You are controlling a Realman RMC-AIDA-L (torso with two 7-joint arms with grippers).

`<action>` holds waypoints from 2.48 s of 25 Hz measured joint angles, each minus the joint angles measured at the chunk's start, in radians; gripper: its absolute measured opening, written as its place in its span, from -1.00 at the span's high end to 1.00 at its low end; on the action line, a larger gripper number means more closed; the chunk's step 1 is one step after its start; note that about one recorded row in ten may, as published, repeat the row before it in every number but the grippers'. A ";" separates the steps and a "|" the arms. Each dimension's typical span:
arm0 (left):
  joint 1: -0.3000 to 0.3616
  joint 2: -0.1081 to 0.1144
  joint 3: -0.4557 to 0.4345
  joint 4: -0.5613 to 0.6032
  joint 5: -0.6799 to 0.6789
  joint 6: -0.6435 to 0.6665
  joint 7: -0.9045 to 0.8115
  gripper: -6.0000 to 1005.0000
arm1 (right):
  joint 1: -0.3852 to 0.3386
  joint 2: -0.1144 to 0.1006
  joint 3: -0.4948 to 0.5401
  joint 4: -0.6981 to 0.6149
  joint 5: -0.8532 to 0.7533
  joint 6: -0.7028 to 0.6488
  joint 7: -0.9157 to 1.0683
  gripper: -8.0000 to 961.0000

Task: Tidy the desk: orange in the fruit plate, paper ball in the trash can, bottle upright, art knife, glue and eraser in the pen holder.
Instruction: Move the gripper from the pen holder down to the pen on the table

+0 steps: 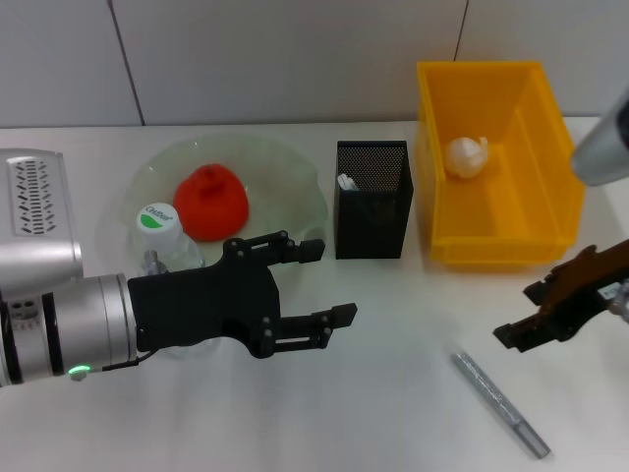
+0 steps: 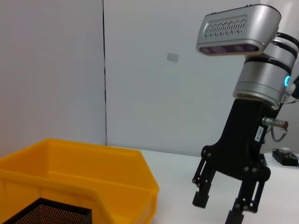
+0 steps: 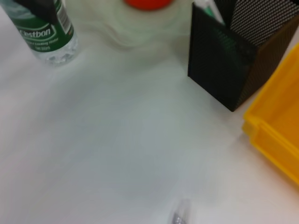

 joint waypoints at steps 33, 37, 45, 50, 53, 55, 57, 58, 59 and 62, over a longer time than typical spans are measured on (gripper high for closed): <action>0.002 0.001 0.007 0.007 0.000 0.005 -0.017 -0.57 | 0.153 0.002 -0.135 -0.195 -0.071 -0.039 0.263 -0.44; 0.002 0.001 0.009 0.007 0.010 0.009 -0.014 -0.57 | 0.154 0.002 -0.133 -0.216 -0.068 -0.031 0.264 -0.44; 0.003 0.002 0.009 0.006 0.033 0.011 -0.012 -0.57 | 0.161 0.002 -0.133 -0.245 -0.066 -0.020 0.264 -0.44; 0.009 0.002 0.009 0.006 0.050 0.015 -0.008 -0.57 | 0.168 0.002 -0.134 -0.265 -0.066 -0.014 0.264 -0.44; 0.022 0.003 0.005 0.006 0.052 0.037 0.016 -0.57 | 0.168 0.002 -0.138 -0.267 -0.067 -0.009 0.267 -0.44; 0.031 0.005 -0.001 0.006 0.053 0.038 0.023 -0.57 | 0.168 0.002 -0.140 -0.268 -0.067 -0.005 0.272 -0.44; 0.037 0.007 -0.003 0.007 0.054 0.040 0.027 -0.57 | 0.168 0.002 -0.141 -0.271 -0.068 -0.002 0.275 -0.44; 0.038 0.009 -0.004 0.007 0.059 0.043 0.028 -0.57 | 0.169 0.002 -0.141 -0.275 -0.069 -0.001 0.275 -0.44; 0.039 0.009 -0.004 0.007 0.067 0.045 0.028 -0.57 | 0.173 0.002 -0.141 -0.282 -0.070 0.001 0.276 -0.44; 0.039 0.007 -0.006 0.009 0.091 0.047 0.028 -0.57 | 0.186 0.002 -0.141 -0.308 -0.072 0.010 0.276 -0.44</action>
